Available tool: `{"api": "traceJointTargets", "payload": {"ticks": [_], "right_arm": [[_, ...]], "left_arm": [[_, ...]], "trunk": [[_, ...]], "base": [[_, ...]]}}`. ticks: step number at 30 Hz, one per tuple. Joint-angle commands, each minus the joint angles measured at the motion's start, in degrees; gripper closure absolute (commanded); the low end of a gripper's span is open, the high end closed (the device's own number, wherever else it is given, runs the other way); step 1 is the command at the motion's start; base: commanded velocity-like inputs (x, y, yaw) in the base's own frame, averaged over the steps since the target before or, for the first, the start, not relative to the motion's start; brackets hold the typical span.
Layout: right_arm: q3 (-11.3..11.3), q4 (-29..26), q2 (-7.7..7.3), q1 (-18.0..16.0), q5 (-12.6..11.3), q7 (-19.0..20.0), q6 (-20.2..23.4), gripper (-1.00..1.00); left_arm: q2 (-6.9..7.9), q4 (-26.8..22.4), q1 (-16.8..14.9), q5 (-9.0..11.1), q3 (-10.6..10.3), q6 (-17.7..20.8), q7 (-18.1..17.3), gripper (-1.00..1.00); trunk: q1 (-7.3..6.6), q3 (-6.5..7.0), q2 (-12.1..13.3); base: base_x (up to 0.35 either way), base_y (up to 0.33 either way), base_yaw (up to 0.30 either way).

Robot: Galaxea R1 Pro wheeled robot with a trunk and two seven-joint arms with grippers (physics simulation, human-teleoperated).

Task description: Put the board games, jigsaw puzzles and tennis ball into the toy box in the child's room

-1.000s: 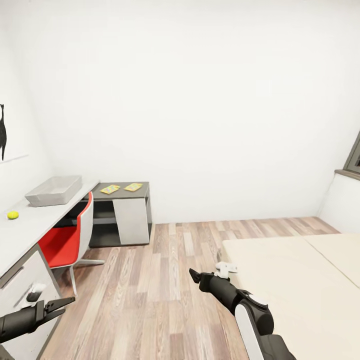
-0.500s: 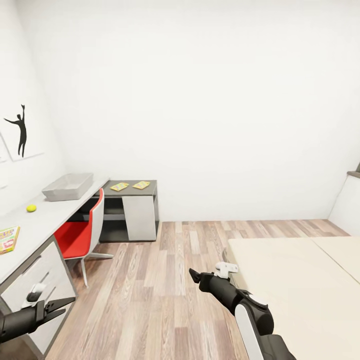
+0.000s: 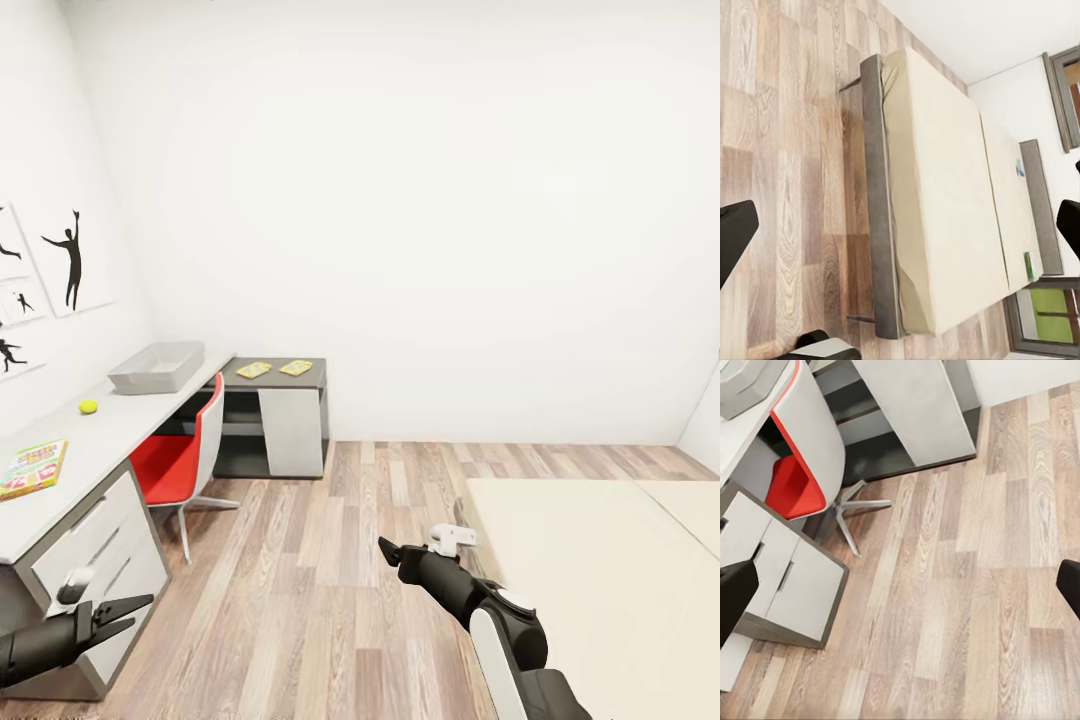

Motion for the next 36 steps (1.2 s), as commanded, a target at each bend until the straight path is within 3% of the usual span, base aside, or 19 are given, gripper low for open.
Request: {"api": "traceJointTargets", "payload": {"ticks": [1, 11, 36], "right_arm": [[-0.1, 0.0, 0.02, 0.0, 0.1, 0.2, 0.3, -1.00], [0.0, 0.0, 0.02, 0.0, 0.1, 0.2, 0.3, -1.00], [-0.1, 0.0, 0.02, 0.0, 0.0, 0.2, 0.3, -1.00]], "left_arm": [[0.00, 0.0, 0.0, 0.0, 0.0, 0.6, -0.2, -1.00], [-0.02, 0.0, 0.0, 0.0, 0.0, 0.5, -0.2, -1.00], [-0.18, 0.0, 0.0, 0.0, 0.0, 0.5, -0.2, -1.00]], "trunk": [[0.01, -0.03, 0.0], [0.01, -0.03, 0.0], [0.01, -0.03, 0.0]], "base": [[-0.110, -0.022, 0.048], [-0.168, -0.113, 0.013], [-0.046, -0.010, 0.026]]}}
